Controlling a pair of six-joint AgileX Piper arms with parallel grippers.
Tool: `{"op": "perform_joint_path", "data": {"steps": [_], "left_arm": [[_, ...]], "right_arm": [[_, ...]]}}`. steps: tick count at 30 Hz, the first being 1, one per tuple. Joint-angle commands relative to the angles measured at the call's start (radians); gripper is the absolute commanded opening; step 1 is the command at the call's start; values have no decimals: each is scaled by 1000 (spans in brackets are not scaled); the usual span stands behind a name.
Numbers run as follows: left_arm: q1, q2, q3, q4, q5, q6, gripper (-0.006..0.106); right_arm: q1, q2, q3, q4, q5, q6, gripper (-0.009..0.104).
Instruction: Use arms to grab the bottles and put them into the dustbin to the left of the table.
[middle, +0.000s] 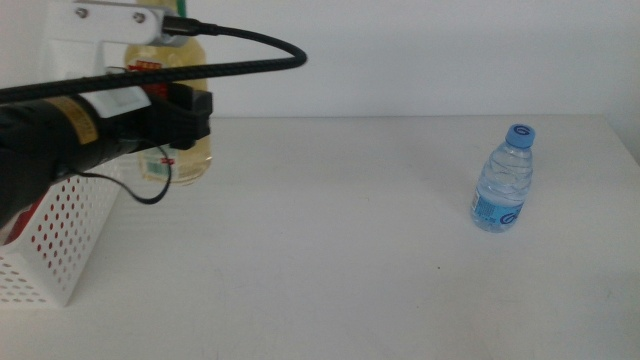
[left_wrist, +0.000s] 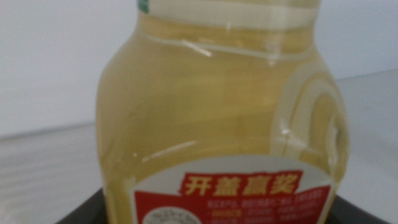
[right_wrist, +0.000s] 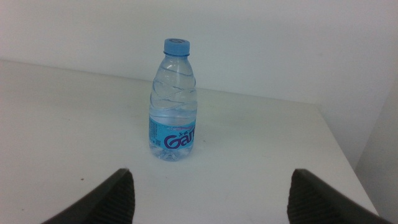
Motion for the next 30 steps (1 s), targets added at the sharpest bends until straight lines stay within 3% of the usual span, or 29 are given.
{"op": "perform_joint_path", "data": {"steps": [1, 10, 20, 24, 30], "left_arm": [[-2, -76, -42, -11, -38, -15, -5], [-1, -143, -49, -13, 202, -4, -5], [1, -143, -206, -45, 591, 16, -5], [4, -130, -297, -116, 690, 176, -5], [144, -53, -437, -350, 892, 461, -5]], "right_arm": [[-6, -27, -9, -6, -82, -4, 64], [-6, -27, -9, -6, -82, -4, 64], [-6, -27, -9, -6, -82, -4, 64], [-6, -27, -9, -6, -82, -4, 64], [-6, -27, -9, -6, -82, -4, 64]]}}
